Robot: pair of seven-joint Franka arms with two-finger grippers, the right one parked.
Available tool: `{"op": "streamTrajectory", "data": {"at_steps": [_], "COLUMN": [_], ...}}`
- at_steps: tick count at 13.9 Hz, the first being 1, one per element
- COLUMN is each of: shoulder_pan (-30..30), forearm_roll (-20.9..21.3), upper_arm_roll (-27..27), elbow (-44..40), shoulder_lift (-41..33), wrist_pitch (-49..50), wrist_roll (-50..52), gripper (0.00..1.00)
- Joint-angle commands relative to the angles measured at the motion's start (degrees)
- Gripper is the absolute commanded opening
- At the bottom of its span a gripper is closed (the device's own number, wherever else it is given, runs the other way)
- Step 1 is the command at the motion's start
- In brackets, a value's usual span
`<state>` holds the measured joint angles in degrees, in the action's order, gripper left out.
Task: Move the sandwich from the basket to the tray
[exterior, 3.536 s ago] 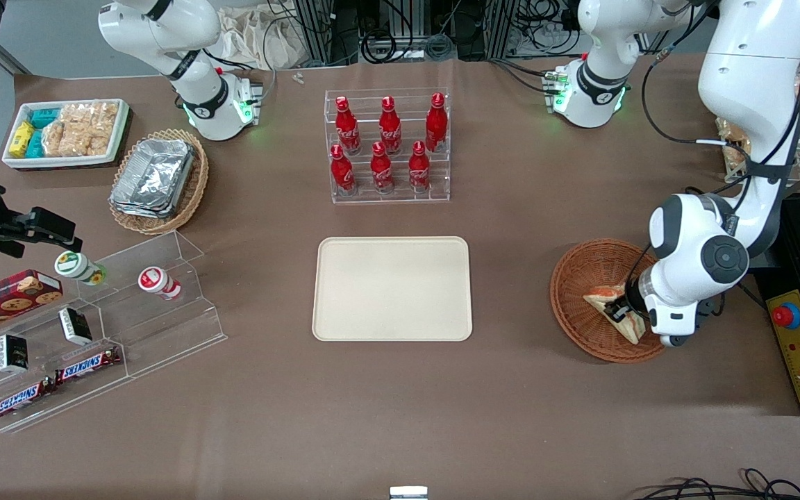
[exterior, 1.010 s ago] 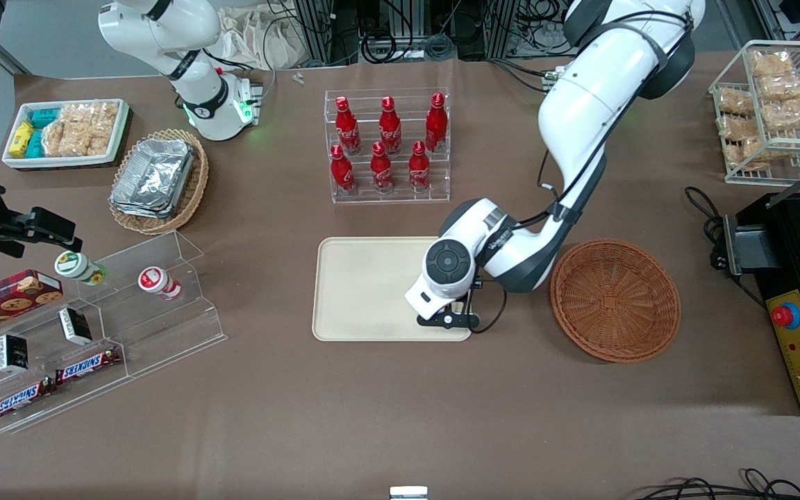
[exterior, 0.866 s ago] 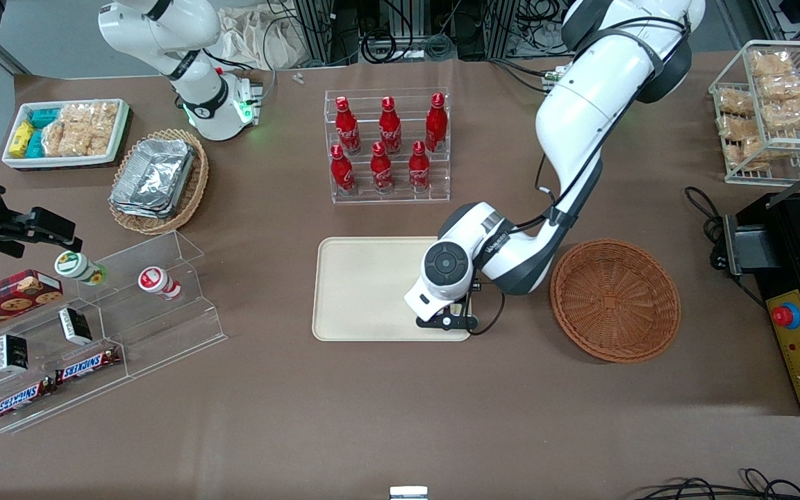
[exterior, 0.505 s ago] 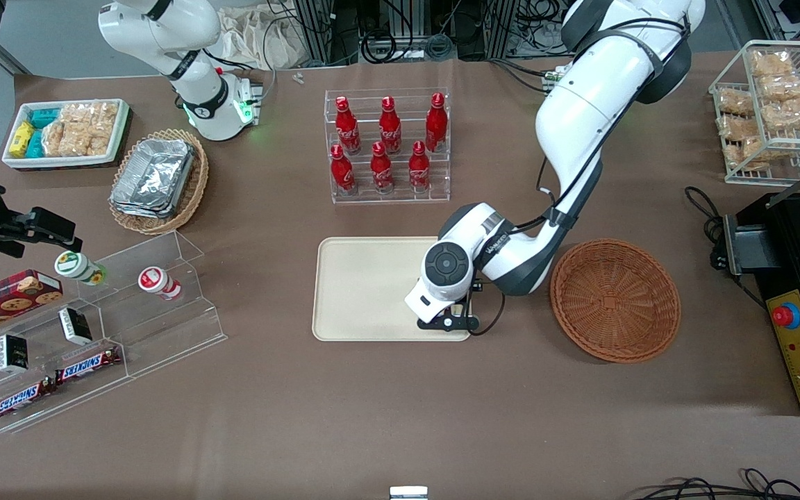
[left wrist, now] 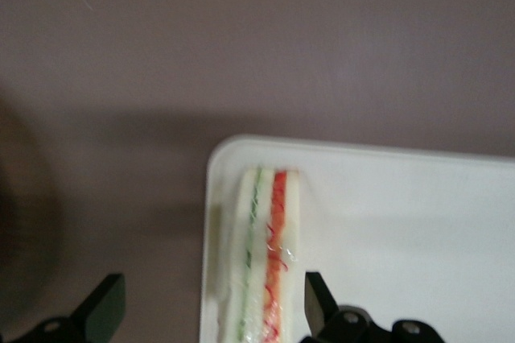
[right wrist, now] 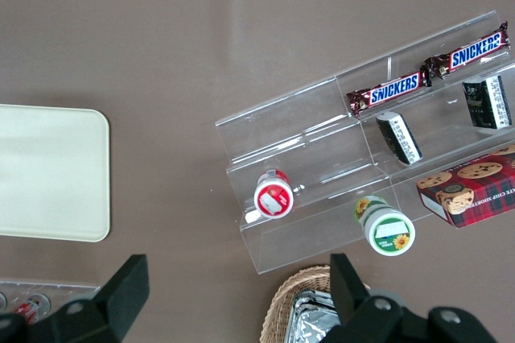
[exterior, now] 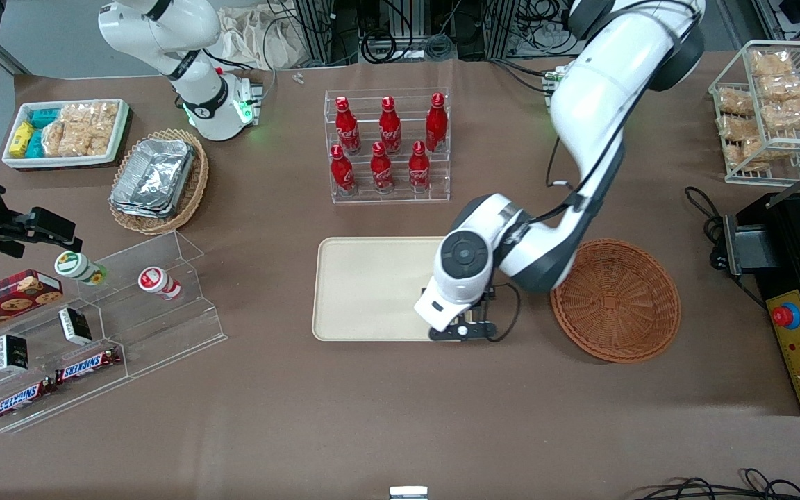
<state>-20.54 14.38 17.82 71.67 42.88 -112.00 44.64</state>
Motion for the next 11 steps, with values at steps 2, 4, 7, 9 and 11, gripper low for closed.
{"op": "streamTrajectory", "data": {"at_steps": [2, 4, 7, 9, 11], "shoulder_pan": [5.2, 7.4, 11.8, 15.2, 18.5], "forearm_roll": [-0.1, -0.7, -4.4, -6.5, -10.0], "upper_arm_roll": [0.1, 0.1, 0.1, 0.1, -0.3], "elbow": [1.7, 1.9, 2.2, 2.5, 4.9], "shoulder_lift": [-9.7, -13.3, -16.9, -18.8, -22.3], "wrist_pitch": [7.4, 10.5, 12.4, 17.2, 18.0], "wrist_roll": [0.4, 0.3, -4.5, -8.8, -16.6], "gripper": [1.00, 1.00, 1.00, 1.00, 1.00]}}
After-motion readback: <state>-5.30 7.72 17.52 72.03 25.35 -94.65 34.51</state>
